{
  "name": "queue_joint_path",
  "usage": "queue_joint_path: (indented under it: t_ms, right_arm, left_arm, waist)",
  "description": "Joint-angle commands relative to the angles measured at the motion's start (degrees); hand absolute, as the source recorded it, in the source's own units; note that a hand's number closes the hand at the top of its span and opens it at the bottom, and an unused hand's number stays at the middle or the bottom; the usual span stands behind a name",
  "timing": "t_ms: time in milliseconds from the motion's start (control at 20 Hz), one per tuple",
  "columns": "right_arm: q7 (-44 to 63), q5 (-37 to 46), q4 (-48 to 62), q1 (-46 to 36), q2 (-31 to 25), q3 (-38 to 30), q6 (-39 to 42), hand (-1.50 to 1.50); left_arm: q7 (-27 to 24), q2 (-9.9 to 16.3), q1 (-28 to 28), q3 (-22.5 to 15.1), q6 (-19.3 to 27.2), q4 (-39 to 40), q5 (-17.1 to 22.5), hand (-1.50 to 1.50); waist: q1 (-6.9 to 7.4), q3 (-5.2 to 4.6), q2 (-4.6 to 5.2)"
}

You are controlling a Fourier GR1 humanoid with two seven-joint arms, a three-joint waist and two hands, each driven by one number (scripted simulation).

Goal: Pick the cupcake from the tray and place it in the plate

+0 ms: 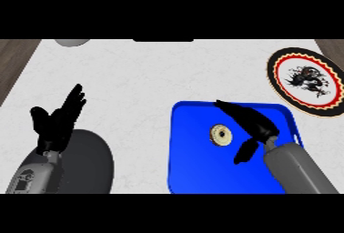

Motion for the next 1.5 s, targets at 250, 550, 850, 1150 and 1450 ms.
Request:
queue_joint_path:
  t_ms: [250,550,850,1150,1450]
  right_arm:
    - [-1.55,8.64,11.6,-5.04,7.18,-1.86,-3.22,-1.5]
    - [-4.13,10.14,8.17,-3.01,4.87,0.16,3.49,1.5]
    - [-7.57,12.69,9.46,-2.41,8.61,1.75,-0.23,1.5]
    - [-4.67,11.15,18.54,-10.15,11.66,-6.16,-2.07,1.5]
    - [7.2,11.18,30.23,-21.99,13.93,-16.36,-12.94,1.5]
  left_arm:
    - [3.16,-0.94,1.65,0.72,-0.93,-4.44,-0.67,0.0]
    - [1.29,0.16,-2.66,2.79,-2.15,1.71,-0.85,0.0]
    - [2.42,0.74,0.79,3.35,-3.19,-3.08,0.08,0.0]
    - [3.54,-1.14,0.29,1.59,-0.93,-4.55,-2.27,0.0]
    - [0.27,-2.09,0.96,0.61,-2.39,-1.71,-2.24,0.0]
  waist:
    - [0.24,0.01,0.02]
    - [-0.2,-0.01,0.02]
    - [0.12,0.0,-0.02]
    - [0.67,0.03,0.18]
    - [2.24,0.05,0.78]
